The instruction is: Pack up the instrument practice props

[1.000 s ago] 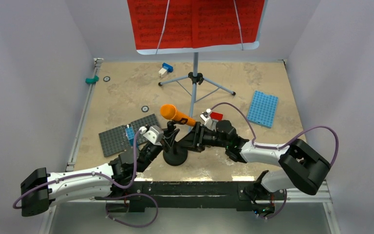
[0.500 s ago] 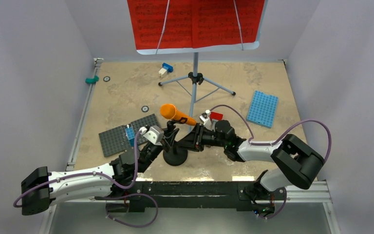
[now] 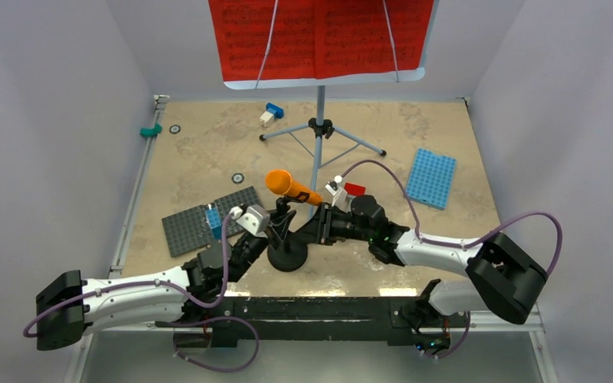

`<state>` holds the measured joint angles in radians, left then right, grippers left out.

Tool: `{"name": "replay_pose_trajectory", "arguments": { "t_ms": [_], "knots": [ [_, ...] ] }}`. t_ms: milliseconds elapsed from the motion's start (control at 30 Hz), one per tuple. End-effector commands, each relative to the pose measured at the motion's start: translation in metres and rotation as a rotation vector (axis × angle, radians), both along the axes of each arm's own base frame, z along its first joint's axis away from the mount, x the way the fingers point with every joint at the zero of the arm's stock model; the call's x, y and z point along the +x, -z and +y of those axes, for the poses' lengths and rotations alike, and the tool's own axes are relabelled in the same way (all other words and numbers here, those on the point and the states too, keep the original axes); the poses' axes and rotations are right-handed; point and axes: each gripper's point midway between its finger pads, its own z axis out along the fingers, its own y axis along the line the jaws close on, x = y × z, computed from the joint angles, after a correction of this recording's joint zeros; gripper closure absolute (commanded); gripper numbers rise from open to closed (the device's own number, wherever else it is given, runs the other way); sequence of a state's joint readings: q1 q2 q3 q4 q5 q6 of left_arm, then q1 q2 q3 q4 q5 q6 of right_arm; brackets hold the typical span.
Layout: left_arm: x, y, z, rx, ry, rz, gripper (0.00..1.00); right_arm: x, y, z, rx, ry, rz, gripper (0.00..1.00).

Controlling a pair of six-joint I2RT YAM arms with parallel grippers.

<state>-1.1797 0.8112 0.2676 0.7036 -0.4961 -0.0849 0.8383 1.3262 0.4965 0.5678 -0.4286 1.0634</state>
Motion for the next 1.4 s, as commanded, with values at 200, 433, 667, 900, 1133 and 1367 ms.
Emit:
{"name": "replay_pose_trajectory", "arguments": {
  "t_ms": [200, 433, 667, 900, 1133, 1367],
  "knots": [
    [-0.019, 0.057, -0.02, 0.097, 0.108, 0.179, 1.0, 0.014, 0.003, -0.004, -0.318, 0.073, -0.501, 1.0],
    [-0.02, 0.063, -0.021, 0.101, 0.11, 0.201, 1.0, 0.021, -0.001, -0.016, -0.54, 0.122, -0.759, 1.0],
    [-0.02, 0.067, -0.02, 0.094, 0.103, 0.21, 1.0, 0.006, -0.004, -0.015, -0.554, 0.065, -0.723, 0.94],
    [-0.019, 0.064, -0.016, 0.092, 0.089, 0.196, 1.0, -0.027, -0.019, -0.005, -0.407, -0.016, -0.481, 0.39],
    [-0.019, 0.062, -0.016, 0.086, 0.09, 0.195, 1.0, -0.02, -0.013, -0.015, -0.276, -0.002, -0.311, 0.39],
    [-0.02, 0.061, -0.017, 0.085, 0.093, 0.194, 1.0, -0.009, -0.018, -0.014, -0.188, 0.012, -0.259, 0.46]
  ]
}}
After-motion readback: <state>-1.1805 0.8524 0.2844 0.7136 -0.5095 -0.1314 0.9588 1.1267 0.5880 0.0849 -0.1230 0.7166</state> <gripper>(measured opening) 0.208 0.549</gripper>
